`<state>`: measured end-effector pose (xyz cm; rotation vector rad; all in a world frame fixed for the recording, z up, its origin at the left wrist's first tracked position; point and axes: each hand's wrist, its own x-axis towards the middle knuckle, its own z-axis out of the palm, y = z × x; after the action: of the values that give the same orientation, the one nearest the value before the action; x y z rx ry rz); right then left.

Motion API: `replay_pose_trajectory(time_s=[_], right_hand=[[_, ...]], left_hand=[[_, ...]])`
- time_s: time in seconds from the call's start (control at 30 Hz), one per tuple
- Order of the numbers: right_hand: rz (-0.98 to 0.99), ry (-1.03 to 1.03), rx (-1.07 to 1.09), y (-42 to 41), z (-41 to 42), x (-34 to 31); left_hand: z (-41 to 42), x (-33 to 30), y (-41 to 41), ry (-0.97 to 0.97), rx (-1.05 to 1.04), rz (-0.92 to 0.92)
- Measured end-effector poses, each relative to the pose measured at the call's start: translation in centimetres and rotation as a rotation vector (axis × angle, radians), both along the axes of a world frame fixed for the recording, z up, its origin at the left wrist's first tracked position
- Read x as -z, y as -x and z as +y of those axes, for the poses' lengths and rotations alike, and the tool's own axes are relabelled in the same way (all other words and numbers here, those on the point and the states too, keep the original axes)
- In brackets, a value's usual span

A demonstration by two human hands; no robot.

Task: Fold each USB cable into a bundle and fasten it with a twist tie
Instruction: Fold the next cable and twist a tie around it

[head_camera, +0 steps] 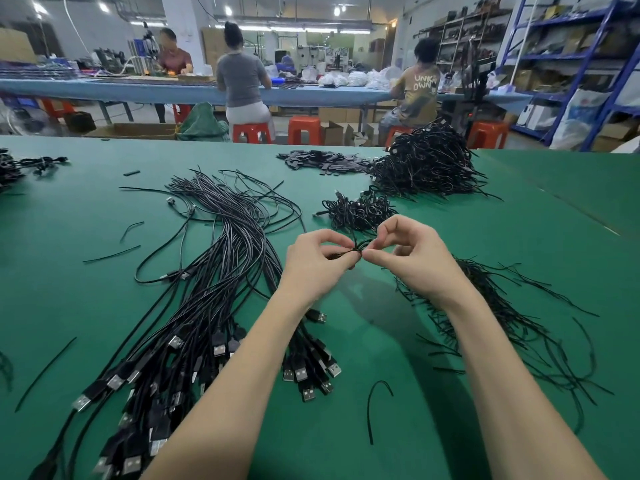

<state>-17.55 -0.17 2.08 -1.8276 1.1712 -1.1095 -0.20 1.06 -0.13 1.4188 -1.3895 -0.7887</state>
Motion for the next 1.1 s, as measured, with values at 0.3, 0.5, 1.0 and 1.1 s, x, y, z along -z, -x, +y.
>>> replay_pose_trajectory(time_s=[0.3, 0.5, 1.0, 1.1], right_hand=[[0.199, 0.072, 0.247, -1.0, -0.3, -0.1], [0.33, 0.146, 0.29, -1.4, -0.7, 0.3], [0.106, 0.38, 0.118, -1.2, -0.5, 1.0], [-0.049, 0.258, 0.071, -1.4, -0.3, 0.8]], left_hand=[[0.3, 0.2, 1.0, 0.349, -0.061, -0.25], [0.5, 0.9, 1.4, 0.426, -0.067, -0.385], [0.1, -1.1, -0.5, -0.222, 0.266, 0.781], [0.2, -1.1, -0.5, -0.239, 0.319, 0.927]])
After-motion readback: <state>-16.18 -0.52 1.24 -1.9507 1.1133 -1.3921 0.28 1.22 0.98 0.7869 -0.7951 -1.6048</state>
